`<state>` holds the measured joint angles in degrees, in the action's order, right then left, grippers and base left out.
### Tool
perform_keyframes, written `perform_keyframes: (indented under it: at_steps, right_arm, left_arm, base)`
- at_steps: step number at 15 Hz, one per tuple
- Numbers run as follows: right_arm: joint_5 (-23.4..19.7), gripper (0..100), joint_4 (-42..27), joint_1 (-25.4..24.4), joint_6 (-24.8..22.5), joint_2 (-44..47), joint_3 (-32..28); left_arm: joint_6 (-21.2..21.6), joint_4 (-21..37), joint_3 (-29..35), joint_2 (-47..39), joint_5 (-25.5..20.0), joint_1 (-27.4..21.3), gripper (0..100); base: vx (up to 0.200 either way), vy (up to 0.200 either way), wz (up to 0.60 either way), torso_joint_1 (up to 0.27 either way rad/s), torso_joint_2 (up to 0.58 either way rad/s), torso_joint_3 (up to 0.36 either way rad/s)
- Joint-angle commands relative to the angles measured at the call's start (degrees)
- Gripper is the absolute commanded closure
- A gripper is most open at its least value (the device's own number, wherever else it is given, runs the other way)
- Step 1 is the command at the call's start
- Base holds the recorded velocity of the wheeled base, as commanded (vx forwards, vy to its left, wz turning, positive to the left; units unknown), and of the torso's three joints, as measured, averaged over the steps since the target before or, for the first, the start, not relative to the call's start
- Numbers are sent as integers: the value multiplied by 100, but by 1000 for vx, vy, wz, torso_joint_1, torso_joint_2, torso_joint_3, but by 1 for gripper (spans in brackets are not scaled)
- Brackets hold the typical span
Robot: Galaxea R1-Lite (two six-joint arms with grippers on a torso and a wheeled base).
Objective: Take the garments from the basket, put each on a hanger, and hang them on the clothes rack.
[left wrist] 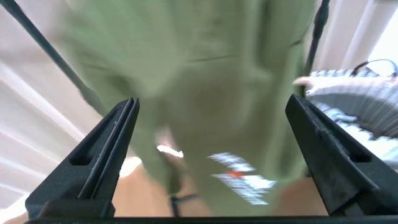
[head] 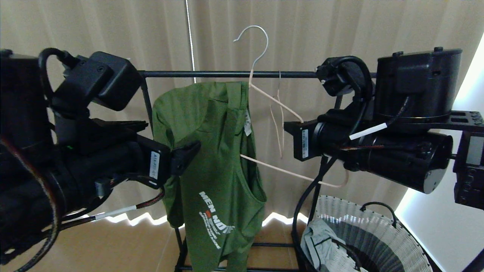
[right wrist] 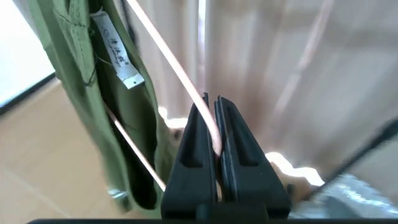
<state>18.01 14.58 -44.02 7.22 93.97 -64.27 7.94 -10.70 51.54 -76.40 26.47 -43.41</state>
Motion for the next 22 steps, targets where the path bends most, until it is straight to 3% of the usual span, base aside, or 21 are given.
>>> perform_keyframes:
  at_steps: [1,2,4,5,7,9,12,16,22]
  right_arm:
    - [-219,100,19,271,-317,-467,529]
    - [-649,100,19,377,-449,-713,784]
    - [-860,100,10,421,-484,-801,846]
    - [-1326,100,1,456,-792,-915,863]
    - [-1335,100,1,456,-1047,-906,863]
    - [-1396,100,19,447,-1117,-871,793]
    - [-1792,100,19,429,-1117,-880,793]
    - [-1853,100,309,174,-1144,-704,723]
    - [-1862,100,423,-10,-1267,-581,696]
  left_arm:
    - [437,-11,-57,459,-1,272,0]
    - [964,-81,-48,556,-45,562,0]
    - [1175,-125,-57,573,-168,685,0]
    - [1826,-134,-39,635,-854,940,0]
    - [2318,-143,14,626,-1091,1001,0]
    - [2757,-143,40,573,-1680,1001,0]
    - [2792,-151,181,310,-1891,984,0]
    - [2784,-151,436,-7,-2260,975,0]
    - [2810,-538,515,-288,-2277,1230,0]
  base:
    - [0,0,0,0,0,0]
    - [0,0,0,0,0,0]
    - [0,0,0,0,0,0]
    - [0,0,0,0,0,0]
    - [0,0,0,0,0,0]
    - [0,0,0,0,0,0]
    - [0,0,0,0,0,0]
    - [0,0,0,0,0,0]
    - [0,0,0,0,0,0]
